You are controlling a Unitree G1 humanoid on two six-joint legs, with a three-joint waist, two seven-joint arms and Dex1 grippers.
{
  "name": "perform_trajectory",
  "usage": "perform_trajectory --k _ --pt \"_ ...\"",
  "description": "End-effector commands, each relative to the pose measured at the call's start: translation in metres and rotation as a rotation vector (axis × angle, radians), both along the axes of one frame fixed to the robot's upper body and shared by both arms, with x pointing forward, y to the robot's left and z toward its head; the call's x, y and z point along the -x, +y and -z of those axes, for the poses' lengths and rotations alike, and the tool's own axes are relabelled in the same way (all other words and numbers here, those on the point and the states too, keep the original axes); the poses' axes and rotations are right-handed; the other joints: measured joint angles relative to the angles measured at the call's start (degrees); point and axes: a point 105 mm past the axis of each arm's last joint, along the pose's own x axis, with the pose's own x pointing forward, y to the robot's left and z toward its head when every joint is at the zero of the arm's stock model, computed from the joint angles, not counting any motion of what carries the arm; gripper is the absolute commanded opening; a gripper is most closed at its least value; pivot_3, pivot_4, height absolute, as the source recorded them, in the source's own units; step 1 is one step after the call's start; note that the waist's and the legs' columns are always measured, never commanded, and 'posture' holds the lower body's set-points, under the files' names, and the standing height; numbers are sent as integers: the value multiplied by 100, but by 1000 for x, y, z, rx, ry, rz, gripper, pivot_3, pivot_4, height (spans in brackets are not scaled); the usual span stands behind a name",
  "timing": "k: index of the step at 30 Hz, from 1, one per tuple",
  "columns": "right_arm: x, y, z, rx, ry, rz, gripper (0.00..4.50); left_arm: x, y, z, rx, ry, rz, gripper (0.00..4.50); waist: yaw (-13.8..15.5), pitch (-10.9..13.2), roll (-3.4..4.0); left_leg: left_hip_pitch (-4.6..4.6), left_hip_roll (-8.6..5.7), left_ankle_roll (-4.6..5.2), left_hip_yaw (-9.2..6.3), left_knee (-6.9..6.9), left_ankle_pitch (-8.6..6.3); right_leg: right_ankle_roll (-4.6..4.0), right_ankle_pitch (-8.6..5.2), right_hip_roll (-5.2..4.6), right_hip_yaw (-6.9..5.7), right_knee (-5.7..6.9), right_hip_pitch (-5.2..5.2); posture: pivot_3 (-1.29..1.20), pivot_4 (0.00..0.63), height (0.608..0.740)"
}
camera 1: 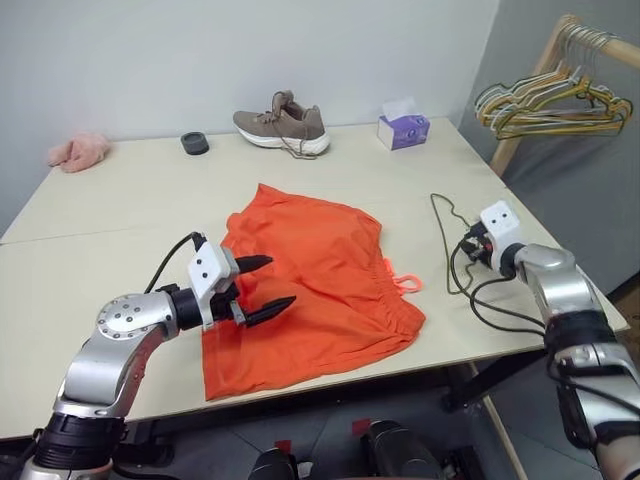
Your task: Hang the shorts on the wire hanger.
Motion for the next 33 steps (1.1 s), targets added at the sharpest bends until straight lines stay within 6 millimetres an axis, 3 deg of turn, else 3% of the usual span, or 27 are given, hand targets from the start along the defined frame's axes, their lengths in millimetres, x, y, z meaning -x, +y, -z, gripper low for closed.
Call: perform_trajectory --k 1,7,12,20,27,30,33 --pt "10 3 -8 7 -10 9 1588 1 1 -9 -16 -46 14 4500 2 2 5 0 0 0 0 1 0 0 0 0 1 0 0 -170 51 740" --pt "31 -3 1 32 67 13 1588 0 0 -10 -16 -46 26 4500 -3 1 11 1 -2 0 3 13 0 9 5 0 5 0 2 -180 56 740" --pt "45 -27 7 128 130 13 1588 -1 -3 -8 -17 -43 40 4500 -1 1 11 1 -2 0 4 14 0 8 5 0 5 -1 3 -191 59 740" --pt "39 -61 -13 338 74 -17 1588 -1 -6 -8 -19 -46 55 4500 -26 2 14 -1 -2 0 4 16 0 7 4 0 5 -3 2 -201 63 740" --pt "28 -39 -34 -20 84 9 1588 -2 -8 -9 -9 -48 54 4500 -192 4 17 2 -1 0 6 17 0 9 6 1 7 2 4 -196 66 740" --pt "17 -39 -41 -124 66 73 2183 -3 -9 -10 10 -46 47 4500 -195 6 21 0 -2 0 7 21 0 12 8 1 11 2 4 -194 66 740" --pt "4 -40 -41 -186 53 157 3201 -3 -10 -12 25 -40 48 4500 -180 6 20 -2 -2 0 7 21 0 13 8 1 10 1 4 -192 66 740"
